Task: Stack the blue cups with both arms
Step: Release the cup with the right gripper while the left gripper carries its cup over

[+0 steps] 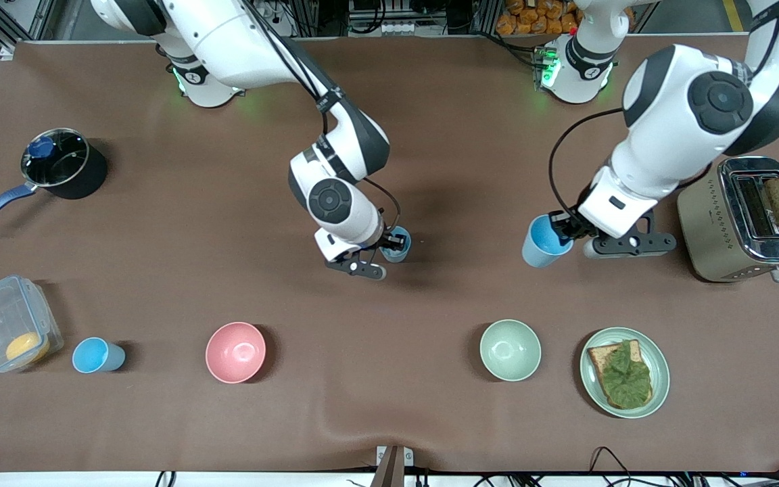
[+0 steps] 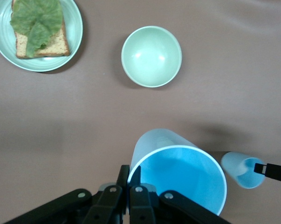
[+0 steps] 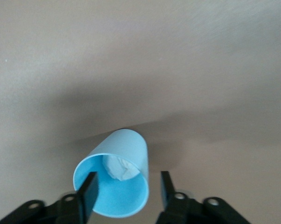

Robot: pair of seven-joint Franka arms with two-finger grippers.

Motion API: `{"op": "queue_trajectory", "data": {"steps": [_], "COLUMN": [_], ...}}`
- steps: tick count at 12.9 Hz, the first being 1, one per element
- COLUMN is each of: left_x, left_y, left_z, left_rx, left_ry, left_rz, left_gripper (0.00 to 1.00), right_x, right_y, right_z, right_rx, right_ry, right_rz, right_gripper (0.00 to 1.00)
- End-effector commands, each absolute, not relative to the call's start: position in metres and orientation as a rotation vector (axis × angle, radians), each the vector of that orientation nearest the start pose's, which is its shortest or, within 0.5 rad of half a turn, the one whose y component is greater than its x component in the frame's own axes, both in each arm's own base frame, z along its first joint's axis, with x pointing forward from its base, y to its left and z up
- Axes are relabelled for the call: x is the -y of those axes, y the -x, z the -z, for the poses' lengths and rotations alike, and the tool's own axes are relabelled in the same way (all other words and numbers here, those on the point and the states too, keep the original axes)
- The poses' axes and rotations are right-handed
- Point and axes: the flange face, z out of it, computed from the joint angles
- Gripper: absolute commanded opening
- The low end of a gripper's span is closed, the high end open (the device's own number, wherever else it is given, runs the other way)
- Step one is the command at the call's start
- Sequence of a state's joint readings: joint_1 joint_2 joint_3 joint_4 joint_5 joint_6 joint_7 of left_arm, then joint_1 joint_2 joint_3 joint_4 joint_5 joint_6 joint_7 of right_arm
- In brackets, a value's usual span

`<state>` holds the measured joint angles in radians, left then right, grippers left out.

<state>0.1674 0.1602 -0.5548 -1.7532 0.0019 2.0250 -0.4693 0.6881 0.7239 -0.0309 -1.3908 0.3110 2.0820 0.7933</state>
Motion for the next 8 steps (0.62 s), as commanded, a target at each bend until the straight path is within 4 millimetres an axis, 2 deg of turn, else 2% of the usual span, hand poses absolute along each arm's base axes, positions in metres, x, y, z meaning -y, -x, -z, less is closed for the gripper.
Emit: {"op": "queue_trajectory", "data": {"steps": [1, 2, 3, 5, 6, 8], "left_x": [0.251, 0.266, 0.294, 0.349, 0.364, 0.404], "left_y": [-0.573, -0.567, -0.557, -0.545, -0.548, -0.54], "left_z": [-0.523, -0.521, -0.516, -0.492, -0.488, -0.465], "left_rx": [0.236, 0.266, 0.342, 0.528, 0.557, 0.608], "left_ry": [3.305, 3.311, 3.321, 3.296, 3.288, 3.267], "left_rz": [0.169, 0.152, 0.106, 0.028, 0.038, 0.007], "left_gripper": [0.0, 0.0, 0.0, 0.0, 0.0, 0.0], "right_x": [-0.416, -0.399, -0.376, -0.313, -0.279, -0.222], "right_y": [-0.598, -0.604, -0.614, -0.628, -0.637, -0.645], "right_z": [-0.329, -0.342, -0.361, -0.386, -0.396, -0.412], "right_rx": [-0.434, -0.399, -0.366, -0.298, -0.285, -0.268], "right_ry": [2.911, 2.913, 2.911, 2.921, 2.915, 2.967], "right_rz": [-0.344, -0.366, -0.355, -0.441, -0.461, -0.473], "right_gripper": [1.0, 1.0, 1.0, 1.0, 1.0, 1.0]}}
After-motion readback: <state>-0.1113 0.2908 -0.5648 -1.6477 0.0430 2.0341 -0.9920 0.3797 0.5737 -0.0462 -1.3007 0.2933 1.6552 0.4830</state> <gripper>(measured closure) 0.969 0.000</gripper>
